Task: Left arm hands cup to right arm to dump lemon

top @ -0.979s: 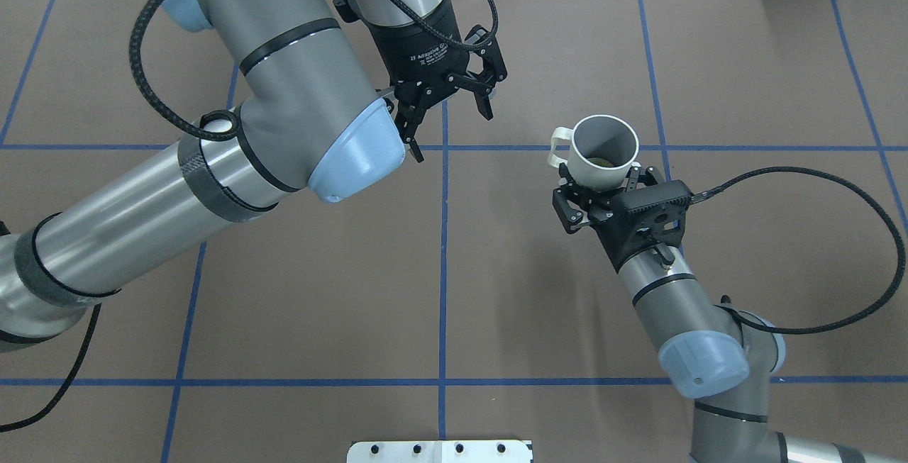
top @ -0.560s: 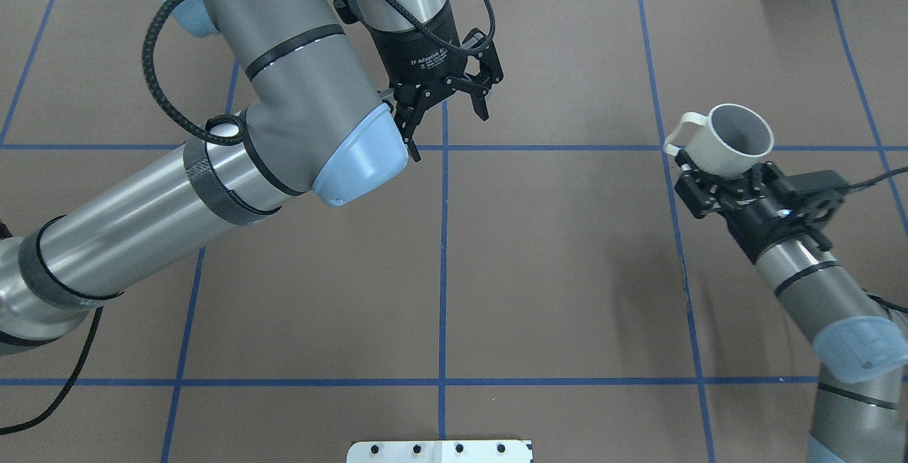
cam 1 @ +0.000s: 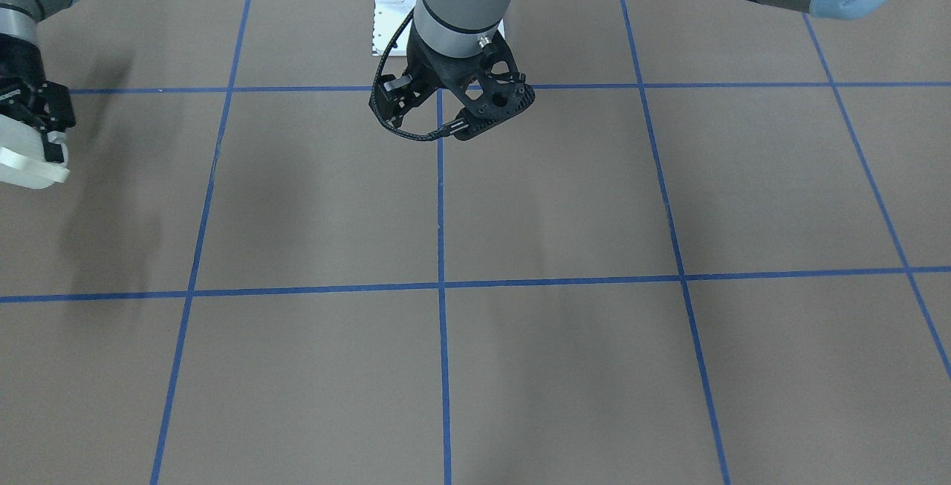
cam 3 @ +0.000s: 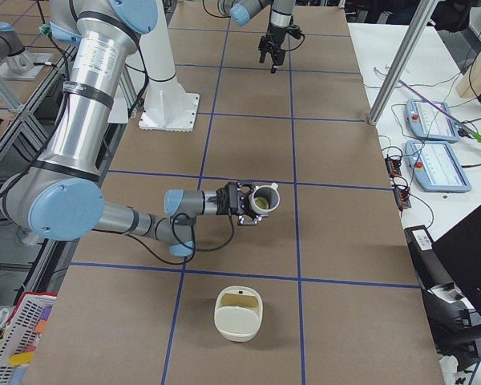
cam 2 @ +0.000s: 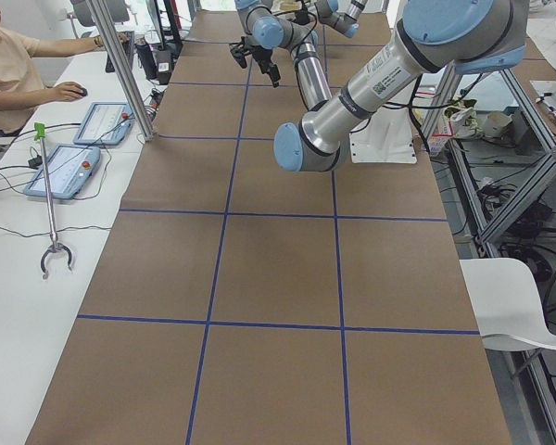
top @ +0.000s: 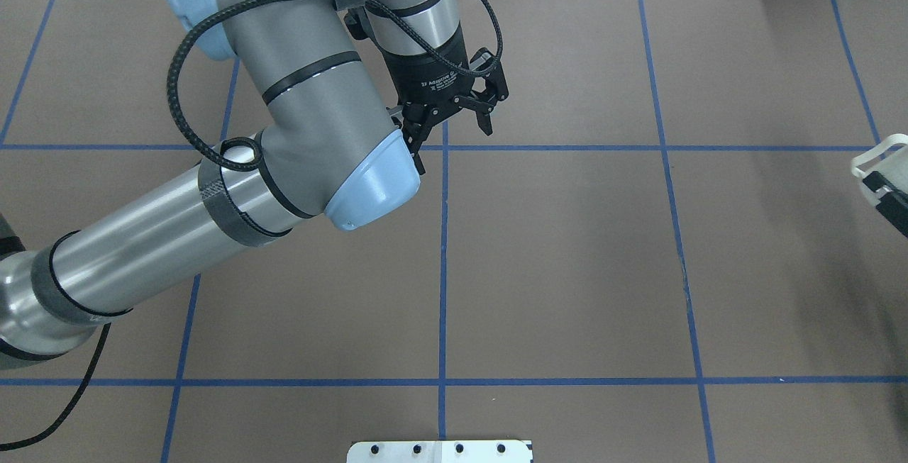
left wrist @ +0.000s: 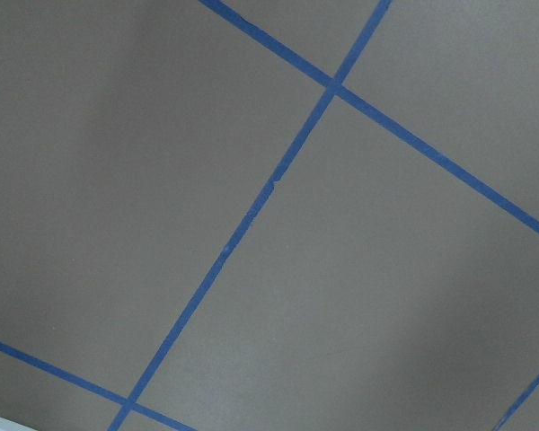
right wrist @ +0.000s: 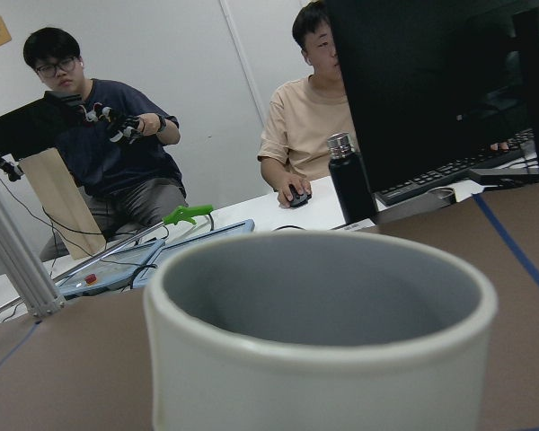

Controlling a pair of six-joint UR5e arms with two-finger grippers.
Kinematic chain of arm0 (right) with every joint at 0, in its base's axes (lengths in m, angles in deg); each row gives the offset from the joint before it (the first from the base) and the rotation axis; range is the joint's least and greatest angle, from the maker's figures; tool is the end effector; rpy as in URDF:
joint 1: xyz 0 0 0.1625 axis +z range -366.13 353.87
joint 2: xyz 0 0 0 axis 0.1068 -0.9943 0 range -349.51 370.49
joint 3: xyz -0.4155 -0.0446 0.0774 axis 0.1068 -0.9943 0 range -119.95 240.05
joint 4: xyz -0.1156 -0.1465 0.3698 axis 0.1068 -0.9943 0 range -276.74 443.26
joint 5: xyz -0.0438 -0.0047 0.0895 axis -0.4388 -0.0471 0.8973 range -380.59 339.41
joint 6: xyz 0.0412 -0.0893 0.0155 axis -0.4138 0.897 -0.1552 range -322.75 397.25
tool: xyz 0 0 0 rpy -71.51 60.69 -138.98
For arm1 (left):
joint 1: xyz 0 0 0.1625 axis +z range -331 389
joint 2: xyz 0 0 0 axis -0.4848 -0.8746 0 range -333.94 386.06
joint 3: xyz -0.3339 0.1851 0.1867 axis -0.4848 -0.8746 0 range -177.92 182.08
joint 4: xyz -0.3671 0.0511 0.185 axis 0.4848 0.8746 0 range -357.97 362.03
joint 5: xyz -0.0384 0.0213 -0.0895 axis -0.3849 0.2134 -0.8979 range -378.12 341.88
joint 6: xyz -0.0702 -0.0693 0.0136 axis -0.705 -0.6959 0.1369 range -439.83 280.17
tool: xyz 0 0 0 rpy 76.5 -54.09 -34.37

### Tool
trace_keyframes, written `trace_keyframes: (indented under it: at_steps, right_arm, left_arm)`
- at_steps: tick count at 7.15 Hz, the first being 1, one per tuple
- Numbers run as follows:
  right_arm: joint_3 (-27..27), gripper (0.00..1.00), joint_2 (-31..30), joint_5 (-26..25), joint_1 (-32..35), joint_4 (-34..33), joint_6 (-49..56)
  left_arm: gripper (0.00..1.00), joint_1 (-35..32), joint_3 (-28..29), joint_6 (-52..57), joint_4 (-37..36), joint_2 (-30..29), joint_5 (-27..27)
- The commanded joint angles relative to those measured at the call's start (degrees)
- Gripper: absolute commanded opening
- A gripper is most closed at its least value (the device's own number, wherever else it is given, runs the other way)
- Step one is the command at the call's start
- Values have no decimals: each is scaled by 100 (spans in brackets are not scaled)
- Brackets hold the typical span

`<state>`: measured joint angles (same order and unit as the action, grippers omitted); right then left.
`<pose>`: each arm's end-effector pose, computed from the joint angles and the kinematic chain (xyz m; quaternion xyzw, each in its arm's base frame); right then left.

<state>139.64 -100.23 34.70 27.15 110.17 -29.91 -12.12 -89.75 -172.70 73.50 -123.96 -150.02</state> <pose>-0.1250 -0.3093 0.6693 0.4984 -0.4704 0.2657 0.6780 0.4657 -0.4952 0.0145 -0.2011 0.4345 -0.2027 0.8542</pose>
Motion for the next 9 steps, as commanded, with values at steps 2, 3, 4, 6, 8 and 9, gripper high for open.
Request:
trace_keyframes:
  at_steps: [2, 3, 4, 6, 8, 9]
  right_arm:
    - [-988, 0, -28, 1061, 1205, 789, -1572]
    - [-1242, 0, -19, 1106, 1233, 1155, -2364]
    - [-1375, 0, -28, 1141, 1355, 1377, -3085]
    - [-1481, 0, -159, 1150, 1469, 1694, -4133]
    - [-1569, 0, -99, 1264, 1636, 1704, -5248]
    - [-1639, 0, -98, 1291, 1716, 1782, -5994]
  left_arm:
    - [100, 60, -28, -11, -1, 52, 59]
    - [100, 60, -19, -11, -1, 43, 59]
    - [100, 60, -19, -11, -1, 43, 128]
    - [100, 60, -19, -11, -1, 34, 138]
    - [100, 60, -28, -11, -1, 17, 182]
    - [100, 60, -36, -11, -10, -1, 182]
